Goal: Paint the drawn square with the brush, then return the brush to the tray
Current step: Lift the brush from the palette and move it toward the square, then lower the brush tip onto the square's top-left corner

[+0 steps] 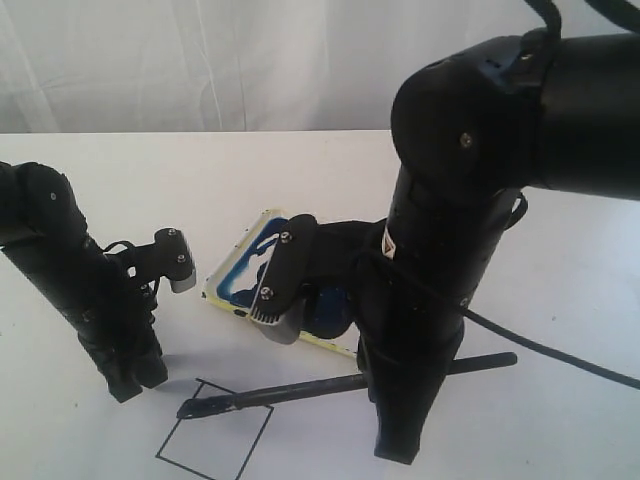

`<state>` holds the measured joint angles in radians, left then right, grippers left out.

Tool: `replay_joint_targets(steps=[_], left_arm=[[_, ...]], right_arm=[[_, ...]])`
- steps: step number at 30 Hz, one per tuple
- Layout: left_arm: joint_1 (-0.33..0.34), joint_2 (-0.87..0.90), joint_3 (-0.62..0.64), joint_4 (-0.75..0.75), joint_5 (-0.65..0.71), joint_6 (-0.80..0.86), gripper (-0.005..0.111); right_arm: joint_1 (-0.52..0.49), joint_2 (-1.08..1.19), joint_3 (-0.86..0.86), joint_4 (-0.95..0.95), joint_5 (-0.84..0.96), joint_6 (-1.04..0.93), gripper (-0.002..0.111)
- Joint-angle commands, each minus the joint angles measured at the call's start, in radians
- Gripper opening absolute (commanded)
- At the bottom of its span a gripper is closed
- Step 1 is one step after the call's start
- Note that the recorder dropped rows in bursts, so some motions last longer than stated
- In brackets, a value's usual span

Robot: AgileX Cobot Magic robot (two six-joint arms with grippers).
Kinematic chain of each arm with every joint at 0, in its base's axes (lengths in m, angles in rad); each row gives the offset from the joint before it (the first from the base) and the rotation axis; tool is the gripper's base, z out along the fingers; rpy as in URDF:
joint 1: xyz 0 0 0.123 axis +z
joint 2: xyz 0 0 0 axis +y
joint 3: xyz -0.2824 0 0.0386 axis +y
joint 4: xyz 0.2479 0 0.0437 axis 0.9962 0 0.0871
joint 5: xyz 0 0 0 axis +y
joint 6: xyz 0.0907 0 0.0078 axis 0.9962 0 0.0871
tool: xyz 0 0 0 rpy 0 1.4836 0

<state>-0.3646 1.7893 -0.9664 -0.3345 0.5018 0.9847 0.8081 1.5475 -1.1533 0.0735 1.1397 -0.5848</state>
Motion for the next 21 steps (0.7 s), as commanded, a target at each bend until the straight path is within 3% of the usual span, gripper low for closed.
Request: replay_joint_targets(steps=[1, 4, 21], left_arm=[[-0.007, 0.019, 0.013, 0.005, 0.013, -0.006, 0.042], [-0.007, 0.019, 0.013, 0.005, 0.013, -0.006, 0.042], [-0.007, 0.019, 0.013, 0.005, 0.013, -0.006, 0.042]], right_arm=[[0.010, 0.002, -0.007, -0.022, -0.027, 0.015, 0.000], [0.010, 0.002, -0.007, -0.093, -0.061, 0.064, 0.000], [0.010, 0.017, 0.028, -0.065, -0.099, 0.044, 0.000]])
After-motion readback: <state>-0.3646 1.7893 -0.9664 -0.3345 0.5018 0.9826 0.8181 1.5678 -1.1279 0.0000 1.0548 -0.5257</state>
